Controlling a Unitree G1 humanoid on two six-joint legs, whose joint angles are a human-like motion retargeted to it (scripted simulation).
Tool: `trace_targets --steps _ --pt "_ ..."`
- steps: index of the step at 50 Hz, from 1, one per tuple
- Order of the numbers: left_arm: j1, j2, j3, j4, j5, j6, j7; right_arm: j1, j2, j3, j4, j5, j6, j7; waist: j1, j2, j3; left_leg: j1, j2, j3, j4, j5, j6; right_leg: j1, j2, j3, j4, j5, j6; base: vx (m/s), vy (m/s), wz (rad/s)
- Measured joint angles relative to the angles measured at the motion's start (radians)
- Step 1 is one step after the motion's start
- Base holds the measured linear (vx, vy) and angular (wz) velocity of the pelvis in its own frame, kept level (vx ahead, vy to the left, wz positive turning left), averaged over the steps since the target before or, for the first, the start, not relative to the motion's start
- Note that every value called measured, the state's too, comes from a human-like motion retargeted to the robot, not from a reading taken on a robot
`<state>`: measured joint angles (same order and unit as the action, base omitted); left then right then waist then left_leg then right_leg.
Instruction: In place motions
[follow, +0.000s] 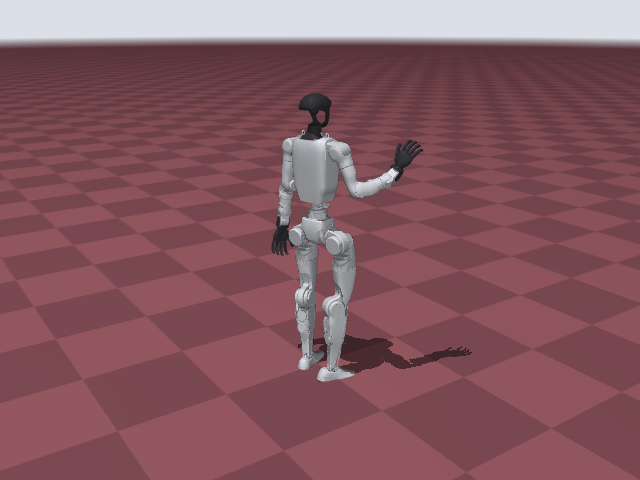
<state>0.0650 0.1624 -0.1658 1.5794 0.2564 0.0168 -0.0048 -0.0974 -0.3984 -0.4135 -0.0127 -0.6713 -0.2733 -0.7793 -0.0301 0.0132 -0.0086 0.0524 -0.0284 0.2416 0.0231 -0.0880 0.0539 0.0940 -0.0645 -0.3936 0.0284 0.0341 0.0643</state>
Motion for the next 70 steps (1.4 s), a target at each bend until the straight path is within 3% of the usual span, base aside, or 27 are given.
trace_targets --steps 3,10,12,16,25,33,40,43,50,57,60,64,67,70 --pt "-0.001 0.0 -0.001 -0.003 0.0 0.0 0.0 0.092 0.047 0.085 0.159 -0.108 0.055 0.191 -0.003 -0.001 0.004 0.001 0.0 0.0 0.0 0.001 -0.001 0.001 0.0 0.001 0.0 0.0 -0.001 0.0 0.0 0.0" --pt "-0.013 -0.01 0.001 -0.015 0.004 0.001 -0.012 0.164 0.253 0.195 0.707 -0.263 0.421 0.738 -0.008 0.006 0.019 0.008 0.002 -0.001 -0.004 0.002 -0.004 0.004 0.003 0.001 0.0 0.001 -0.003 0.0 0.0 0.0" --pt "-0.016 -0.012 0.002 -0.026 0.016 0.006 -0.023 0.17 0.304 0.191 0.847 -0.191 0.462 0.836 -0.006 0.01 0.024 0.008 0.003 -0.002 -0.005 0.003 -0.005 0.005 0.003 0.0 -0.001 0.001 -0.003 0.0 0.0 0.0" --pt "-0.01 -0.013 0.028 -0.055 0.059 0.024 -0.036 0.199 0.378 0.151 1.034 0.046 0.451 0.864 0.002 0.012 0.019 0.002 -0.001 -0.008 -0.006 0.006 -0.007 0.004 -0.002 -0.006 -0.002 -0.001 -0.002 0.0 0.0 0.0" --pt "-0.037 0.098 0.199 -0.029 0.231 0.142 -0.061 0.187 0.339 -0.025 1.178 0.23 0.506 0.776 0.017 0.02 -0.008 -0.007 -0.006 -0.016 -0.005 0.009 -0.008 0.001 -0.006 -0.013 -0.004 -0.004 -0.002 0.01 0.0 0.02" --pt "-0.084 0.447 0.496 -0.147 0.086 0.221 0.05 0.06 0.158 -0.22 0.988 0.359 0.514 0.562 0.025 0.017 -0.022 -0.018 -0.003 -0.015 -0.005 0.008 -0.011 -0.012 -0.005 -0.014 -0.002 -0.002 -0.003 0.0 0.0 0.0" --pt "-0.14 0.772 0.682 -0.54 0.021 0.175 0.258 -0.118 -0.075 -0.311 0.659 0.365 0.529 0.39 0.033 0.017 -0.031 -0.024 0.004 -0.01 -0.005 0.009 -0.013 -0.021 -0.003 -0.01 -0.002 0.002 -0.003 0.0 0.0 0.0" --pt "-0.214 0.849 0.746 -0.738 -0.074 0.108 0.335 -0.232 -0.154 -0.28 0.478 0.348 0.557 0.326 0.027 0.016 -0.05 -0.031 0.003 -0.012 -0.004 0.01 -0.014 -0.026 -0.004 -0.012 -0.002 0.002 -0.002 0.0 0.0 0.0" --pt "-0.456 0.971 0.674 -1.2 -0.132 -0.088 0.488 -0.467 -0.301 -0.043 0.084 0.178 0.519 0.225 0.005 0.021 -0.092 -0.039 -0.002 -0.015 -0.003 0.01 -0.012 -0.029 -0.009 -0.017 -0.002 -0.001 0.0 0.0 0.0 0.0" --pt "-0.709 1.031 0.424 -1.592 0.138 -0.332 0.706 -0.582 -0.485 0.216 -0.296 -0.248 0.342 0.211 -0.002 0.032 -0.115 -0.036 -0.006 -0.019 -0.002 0.006 -0.009 -0.023 -0.009 -0.017 -0.003 -0.006 0.002 0.01 0.0 0.0" --pt "-0.802 1.047 0.325 -1.717 0.327 -0.334 0.761 -0.62 -0.562 0.288 -0.441 -0.456 0.301 0.119 -0.004 0.039 -0.117 -0.033 -0.006 -0.021 -0.001 0.004 -0.007 -0.02 -0.008 -0.016 -0.002 -0.009 0.002 0.0 0.0 0.0" --pt "-0.849 1.046 0.279 -1.766 0.448 -0.28 0.825 -0.625 -0.58 0.314 -0.5 -0.479 0.243 0.033 0.006 0.042 -0.117 -0.028 -0.007 -0.018 0.0 0.001 -0.006 -0.017 -0.008 -0.009 -0.002 -0.009 0.002 0.0 0.0 0.0" --pt "-0.793 1.018 0.351 -1.712 0.421 -0.247 0.844 -0.583 -0.536 0.251 -0.453 -0.392 0.226 0.036 0.011 0.041 -0.116 -0.027 -0.009 -0.016 0.0 0.0 -0.005 -0.018 -0.009 -0.003 -0.002 -0.009 0.001 0.0 0.0 0.0" --pt "-0.676 0.969 0.488 -1.61 0.312 -0.225 0.798 -0.53 -0.476 0.153 -0.365 -0.323 0.269 0.024 0.011 0.044 -0.12 -0.028 -0.01 -0.015 0.001 -0.001 -0.004 -0.021 -0.01 0.001 -0.002 -0.008 0.001 0.0 0.0 0.0"
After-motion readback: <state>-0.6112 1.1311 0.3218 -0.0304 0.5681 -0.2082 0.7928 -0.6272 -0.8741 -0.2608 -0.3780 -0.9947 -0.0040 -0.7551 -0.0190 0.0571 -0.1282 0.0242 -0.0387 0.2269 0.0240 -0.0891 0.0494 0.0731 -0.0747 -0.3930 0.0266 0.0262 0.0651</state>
